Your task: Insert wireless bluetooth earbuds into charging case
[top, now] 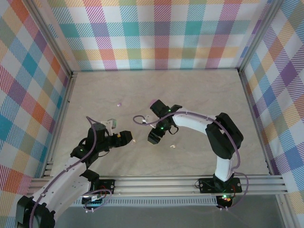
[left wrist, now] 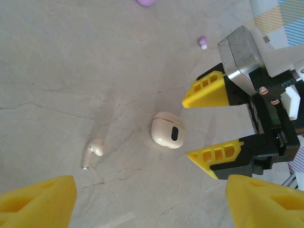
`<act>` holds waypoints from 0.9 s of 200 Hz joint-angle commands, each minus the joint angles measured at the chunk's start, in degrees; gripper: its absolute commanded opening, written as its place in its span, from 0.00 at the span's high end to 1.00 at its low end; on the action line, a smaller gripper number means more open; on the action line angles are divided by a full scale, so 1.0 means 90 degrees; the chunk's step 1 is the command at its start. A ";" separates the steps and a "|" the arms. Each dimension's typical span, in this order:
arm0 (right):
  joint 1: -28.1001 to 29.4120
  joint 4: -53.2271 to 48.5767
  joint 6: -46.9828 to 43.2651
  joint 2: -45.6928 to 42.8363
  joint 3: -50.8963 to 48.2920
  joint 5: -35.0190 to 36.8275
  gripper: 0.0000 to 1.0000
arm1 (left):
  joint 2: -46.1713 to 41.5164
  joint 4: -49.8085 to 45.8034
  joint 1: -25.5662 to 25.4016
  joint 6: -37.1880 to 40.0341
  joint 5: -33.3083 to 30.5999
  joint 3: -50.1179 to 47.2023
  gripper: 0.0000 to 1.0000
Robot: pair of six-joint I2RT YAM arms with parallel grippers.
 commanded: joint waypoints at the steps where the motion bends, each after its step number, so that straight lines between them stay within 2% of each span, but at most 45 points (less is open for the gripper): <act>1: 0.0038 -0.0671 0.0138 0.0329 0.0410 0.0065 0.23 | 0.0191 0.0046 -0.0008 0.0028 0.0129 0.0245 0.18; 27: 0.0037 -0.0760 0.0107 0.0536 0.0564 -0.0042 0.21 | 0.0394 -0.0045 -0.0008 0.0130 0.0113 0.0368 0.18; 50: 0.0048 -0.0785 0.0064 0.0660 0.0654 0.0020 0.24 | 0.0426 -0.0064 -0.0008 0.0114 0.0112 0.0341 0.18; 106: 0.0294 -0.0788 -0.0091 0.0917 0.0703 0.1071 0.25 | 0.0251 -0.0143 -0.0006 0.0018 -0.0092 0.0204 0.18; 129: 0.0414 -0.0867 -0.0136 0.1057 0.0728 0.1270 0.26 | 0.0299 -0.0122 -0.0008 -0.0026 -0.0092 0.0198 0.17; 151: 0.0472 -0.0785 -0.0098 0.1048 0.0623 0.1277 0.30 | 0.0337 -0.0167 -0.0008 -0.0037 -0.0092 0.0184 0.17; 180: 0.0478 -0.0667 -0.0089 0.0951 0.0500 0.1218 0.41 | 0.0300 -0.0204 -0.0006 -0.0029 -0.0131 0.0156 0.17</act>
